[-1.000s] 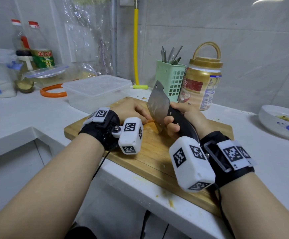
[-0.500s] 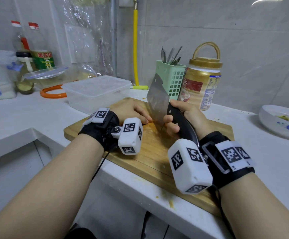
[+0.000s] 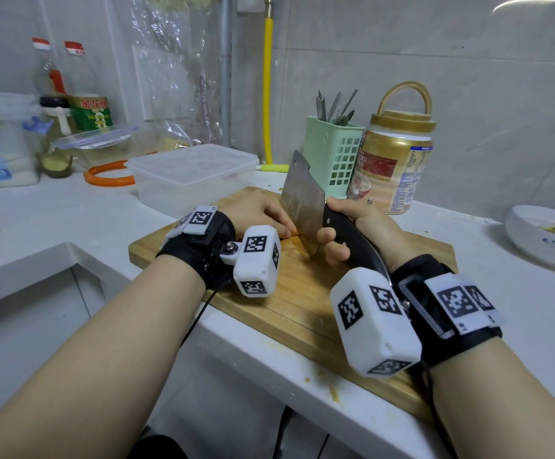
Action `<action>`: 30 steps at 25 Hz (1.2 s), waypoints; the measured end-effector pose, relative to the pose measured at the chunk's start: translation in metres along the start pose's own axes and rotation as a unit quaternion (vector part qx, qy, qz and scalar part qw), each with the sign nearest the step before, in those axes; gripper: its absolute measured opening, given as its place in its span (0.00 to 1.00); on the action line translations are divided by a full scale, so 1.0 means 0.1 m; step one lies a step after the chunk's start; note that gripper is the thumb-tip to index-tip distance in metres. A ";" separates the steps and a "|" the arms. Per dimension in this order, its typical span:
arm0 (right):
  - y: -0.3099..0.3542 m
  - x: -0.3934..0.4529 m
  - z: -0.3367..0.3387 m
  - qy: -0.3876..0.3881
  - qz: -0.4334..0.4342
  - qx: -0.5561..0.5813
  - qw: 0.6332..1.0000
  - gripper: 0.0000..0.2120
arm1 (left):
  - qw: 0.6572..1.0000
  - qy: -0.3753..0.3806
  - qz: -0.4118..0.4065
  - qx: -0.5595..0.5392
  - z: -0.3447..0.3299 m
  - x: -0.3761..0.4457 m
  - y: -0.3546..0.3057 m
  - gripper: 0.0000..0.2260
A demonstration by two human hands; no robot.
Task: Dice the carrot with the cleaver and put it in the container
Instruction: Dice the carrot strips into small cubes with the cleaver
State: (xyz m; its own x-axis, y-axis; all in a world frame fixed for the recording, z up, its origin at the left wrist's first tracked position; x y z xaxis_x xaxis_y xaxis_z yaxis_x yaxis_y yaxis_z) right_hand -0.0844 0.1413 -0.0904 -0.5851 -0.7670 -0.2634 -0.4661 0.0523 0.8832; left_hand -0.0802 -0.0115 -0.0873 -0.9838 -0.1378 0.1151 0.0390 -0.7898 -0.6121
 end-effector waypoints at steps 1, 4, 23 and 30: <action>0.00 -0.01 0.00 0.003 -0.010 -0.004 1.000 0.10 | 1.000 -0.001 0.000 -0.001 0.00 0.00 0.00 0.05; 0.02 -0.02 0.00 0.005 -0.025 -0.024 0.999 0.11 | 1.000 -0.003 0.001 -0.002 0.01 0.00 0.00 0.04; -0.04 0.00 0.07 0.015 -0.038 0.043 0.998 0.09 | 0.997 -0.027 0.055 -0.036 0.05 -0.09 0.00 0.03; 0.01 -0.01 0.04 0.029 -0.006 0.055 0.998 0.10 | 0.996 -0.031 0.066 -0.042 0.06 -0.11 0.01 0.03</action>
State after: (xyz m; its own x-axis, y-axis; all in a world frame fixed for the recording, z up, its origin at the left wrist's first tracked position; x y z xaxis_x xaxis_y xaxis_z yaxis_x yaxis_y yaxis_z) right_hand -0.0868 0.1449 -0.0906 -0.5406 -0.8038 -0.2481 -0.5451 0.1100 0.8311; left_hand -0.0680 -0.0143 -0.0843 -0.9579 -0.2767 0.0761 0.1504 -0.7100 -0.6880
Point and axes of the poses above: each hand's wrist, its own x-axis towards the middle knuckle, its own z-axis out of the back of the hand, y = z × x, the point moved 9 cm from there along x, towards the middle knuckle, and after that the axes turned 4 degrees about x, right-handed, at the moved point
